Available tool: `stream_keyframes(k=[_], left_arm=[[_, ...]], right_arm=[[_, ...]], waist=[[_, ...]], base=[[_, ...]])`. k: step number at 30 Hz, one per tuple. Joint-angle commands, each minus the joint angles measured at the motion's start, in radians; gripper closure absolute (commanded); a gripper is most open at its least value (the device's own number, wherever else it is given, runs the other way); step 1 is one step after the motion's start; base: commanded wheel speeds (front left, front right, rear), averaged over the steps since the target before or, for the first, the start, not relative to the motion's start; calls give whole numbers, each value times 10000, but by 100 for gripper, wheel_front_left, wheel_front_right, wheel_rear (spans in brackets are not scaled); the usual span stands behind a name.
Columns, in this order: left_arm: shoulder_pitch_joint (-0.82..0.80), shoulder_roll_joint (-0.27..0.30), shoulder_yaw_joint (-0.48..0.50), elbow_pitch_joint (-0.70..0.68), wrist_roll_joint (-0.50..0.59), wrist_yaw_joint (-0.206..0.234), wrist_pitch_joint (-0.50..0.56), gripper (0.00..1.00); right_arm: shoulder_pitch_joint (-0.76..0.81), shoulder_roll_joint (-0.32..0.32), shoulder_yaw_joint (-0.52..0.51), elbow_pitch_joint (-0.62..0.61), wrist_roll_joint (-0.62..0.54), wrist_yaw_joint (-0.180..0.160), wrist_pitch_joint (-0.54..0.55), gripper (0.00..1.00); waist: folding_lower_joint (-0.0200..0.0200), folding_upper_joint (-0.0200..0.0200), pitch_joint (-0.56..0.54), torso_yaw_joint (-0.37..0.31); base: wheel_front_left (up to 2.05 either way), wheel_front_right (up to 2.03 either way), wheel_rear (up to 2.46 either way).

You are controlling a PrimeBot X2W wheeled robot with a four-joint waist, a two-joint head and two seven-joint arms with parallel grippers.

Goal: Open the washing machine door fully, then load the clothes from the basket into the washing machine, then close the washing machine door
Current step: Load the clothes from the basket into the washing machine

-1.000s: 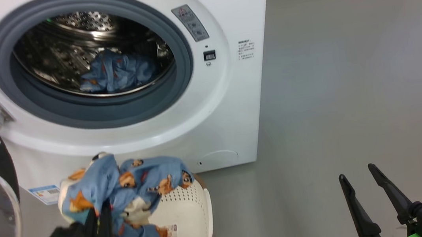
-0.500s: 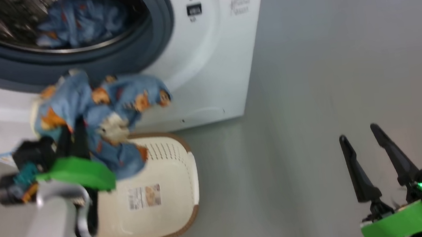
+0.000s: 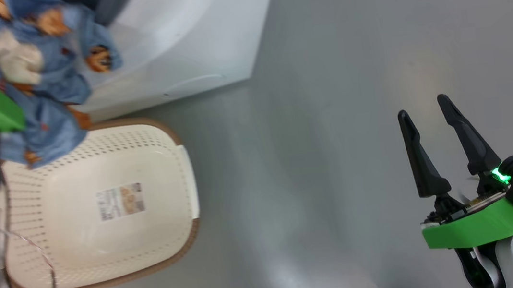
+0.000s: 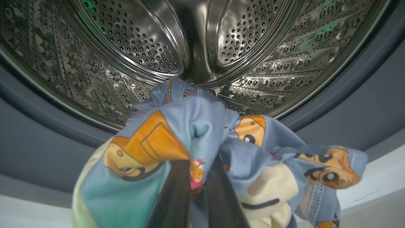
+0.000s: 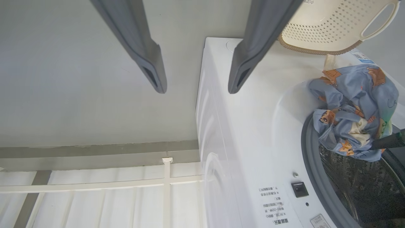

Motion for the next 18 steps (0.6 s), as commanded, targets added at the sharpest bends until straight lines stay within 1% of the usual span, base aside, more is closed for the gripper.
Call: stream_keyframes(k=[1, 10, 14, 18], left_arm=[[-447, 556, 361, -117, -143, -118, 238, 100], [-2327, 1610, 432, -119, -394, -209, 2879, 100], [-3052, 2136, 471, -383, -354, -90, 3808, 100], [-3572, 2501, 639, -714, -361, 191, 4353, 100]], right_arm=[[-36, 22, 263, -224, 76, 62, -117, 0], [-510, 185, 492, -237, 307, 62, -119, 0], [-733, 241, 653, -241, 422, 62, -119, 0], [-925, 287, 793, -180, 536, 62, -119, 0]], waist=[[-3, -1, 875, -871], [-3, -1, 1676, -1418], [-3, -1, 2028, -1657], [-3, -1, 2290, -1895]], base=[[0, 0, 0], [0, 0, 0], [0, 0, 0], [0, 0, 0]])
